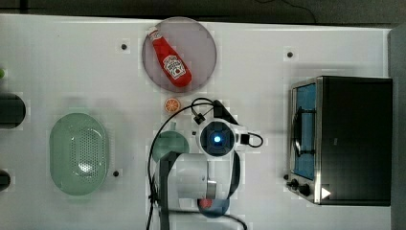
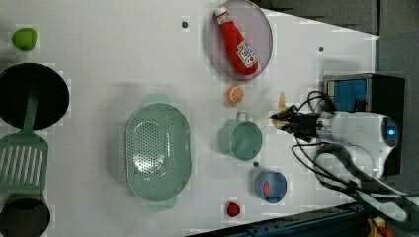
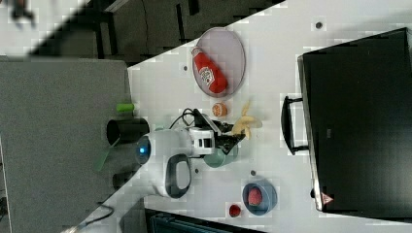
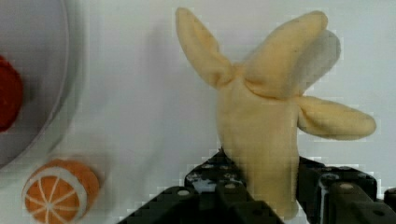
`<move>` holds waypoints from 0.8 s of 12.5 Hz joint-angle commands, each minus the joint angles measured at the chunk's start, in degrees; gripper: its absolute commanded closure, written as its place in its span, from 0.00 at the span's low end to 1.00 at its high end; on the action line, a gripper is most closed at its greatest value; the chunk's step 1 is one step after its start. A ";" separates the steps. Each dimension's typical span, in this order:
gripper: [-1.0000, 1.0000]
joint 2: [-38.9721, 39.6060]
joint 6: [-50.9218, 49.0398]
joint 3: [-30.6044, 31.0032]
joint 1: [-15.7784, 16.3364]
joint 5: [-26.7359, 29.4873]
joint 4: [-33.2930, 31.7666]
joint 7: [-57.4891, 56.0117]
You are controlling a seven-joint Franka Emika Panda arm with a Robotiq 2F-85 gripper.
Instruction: Pick Banana and place it in strainer.
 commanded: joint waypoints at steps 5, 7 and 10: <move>0.66 -24.33 -33.76 3.94 0.64 -0.35 11.14 -0.48; 0.66 -28.24 -40.30 7.69 1.53 -0.32 14.99 -0.35; 0.66 -30.34 -43.47 15.04 3.10 0.39 18.06 0.62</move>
